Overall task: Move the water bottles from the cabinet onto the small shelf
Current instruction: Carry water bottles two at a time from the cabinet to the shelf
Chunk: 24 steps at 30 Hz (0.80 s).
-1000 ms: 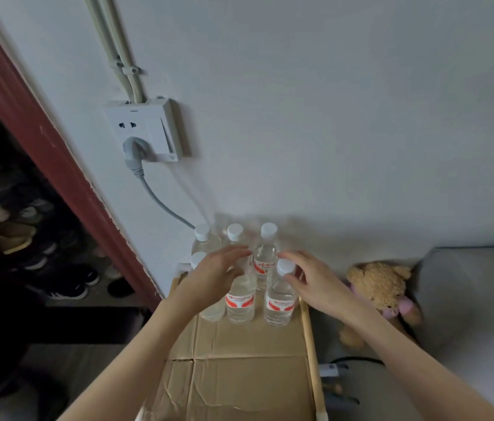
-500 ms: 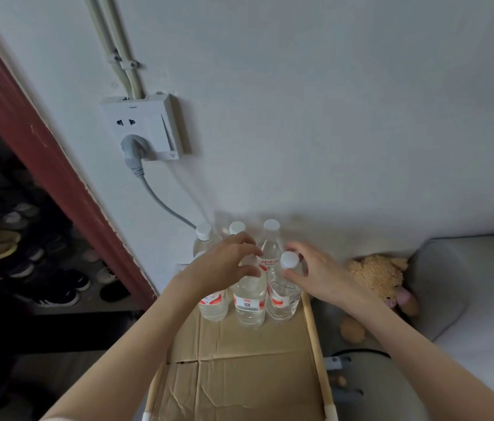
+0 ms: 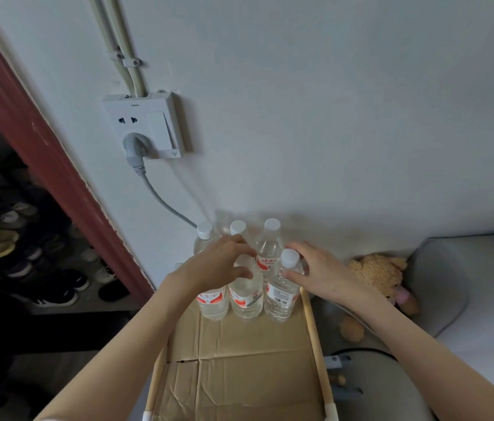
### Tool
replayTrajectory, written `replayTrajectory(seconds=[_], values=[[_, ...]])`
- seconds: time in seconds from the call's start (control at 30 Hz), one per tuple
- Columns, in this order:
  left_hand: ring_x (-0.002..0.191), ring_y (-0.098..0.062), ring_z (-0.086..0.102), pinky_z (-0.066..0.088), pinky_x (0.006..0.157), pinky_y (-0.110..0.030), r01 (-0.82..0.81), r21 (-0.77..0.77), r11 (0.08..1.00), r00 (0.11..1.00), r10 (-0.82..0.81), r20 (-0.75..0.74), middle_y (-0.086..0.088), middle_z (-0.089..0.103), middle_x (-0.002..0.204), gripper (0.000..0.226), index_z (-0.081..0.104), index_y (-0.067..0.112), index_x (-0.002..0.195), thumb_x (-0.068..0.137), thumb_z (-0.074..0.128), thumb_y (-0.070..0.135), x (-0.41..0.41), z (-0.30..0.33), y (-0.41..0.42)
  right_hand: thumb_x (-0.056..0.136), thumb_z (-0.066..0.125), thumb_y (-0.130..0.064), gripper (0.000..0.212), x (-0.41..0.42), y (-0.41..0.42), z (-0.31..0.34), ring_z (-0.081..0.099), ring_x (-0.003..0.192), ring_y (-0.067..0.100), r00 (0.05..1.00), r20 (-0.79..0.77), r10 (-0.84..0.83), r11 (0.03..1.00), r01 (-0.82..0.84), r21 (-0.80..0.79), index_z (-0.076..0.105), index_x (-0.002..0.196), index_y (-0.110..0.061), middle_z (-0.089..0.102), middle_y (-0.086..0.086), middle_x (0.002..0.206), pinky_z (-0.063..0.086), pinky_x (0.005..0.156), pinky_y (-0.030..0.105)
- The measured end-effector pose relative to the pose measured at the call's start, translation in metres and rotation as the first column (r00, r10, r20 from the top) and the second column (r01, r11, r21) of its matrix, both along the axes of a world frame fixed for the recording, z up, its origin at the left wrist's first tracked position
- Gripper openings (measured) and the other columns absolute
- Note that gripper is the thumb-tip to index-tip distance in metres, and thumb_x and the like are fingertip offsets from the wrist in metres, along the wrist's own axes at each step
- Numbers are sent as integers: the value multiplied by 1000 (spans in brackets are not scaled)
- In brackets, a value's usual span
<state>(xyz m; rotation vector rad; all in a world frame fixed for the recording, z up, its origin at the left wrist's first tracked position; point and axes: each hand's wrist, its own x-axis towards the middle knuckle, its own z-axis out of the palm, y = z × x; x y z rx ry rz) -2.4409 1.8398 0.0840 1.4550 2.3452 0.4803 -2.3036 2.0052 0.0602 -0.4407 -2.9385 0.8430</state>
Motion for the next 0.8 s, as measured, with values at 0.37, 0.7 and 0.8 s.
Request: replayTrajectory(seconds=[0.37,0.7,0.8], values=[[108,-22,46,36,91,-31,-110,83,990,993,114,-38,-7,54,116,41,57,16,118,79,66,28,1,-3,-7,81,64,-34,36,5,-4,4,53,89,9,998,-9,-54,998,55,16,49,112,-24,59,-6,105,42,76,25],[113,-23,40,31,96,-32,-76,48,996,996,78,-35,-6,50,120,46,52,15,124,80,65,23,4,-3,-12,85,60,-27,35,1,-11,2,55,95,14,999,34,-28,1000,28,-3,42,116,-23,60,0,110,42,76,28],[106,-24,45,35,92,-33,-108,73,991,992,113,-62,-8,54,112,42,56,13,118,79,67,24,4,-1,-10,86,59,-29,36,-1,-16,2,56,100,15,999,5,-32,999,32,4,43,117,-21,61,0,113,44,80,28]])
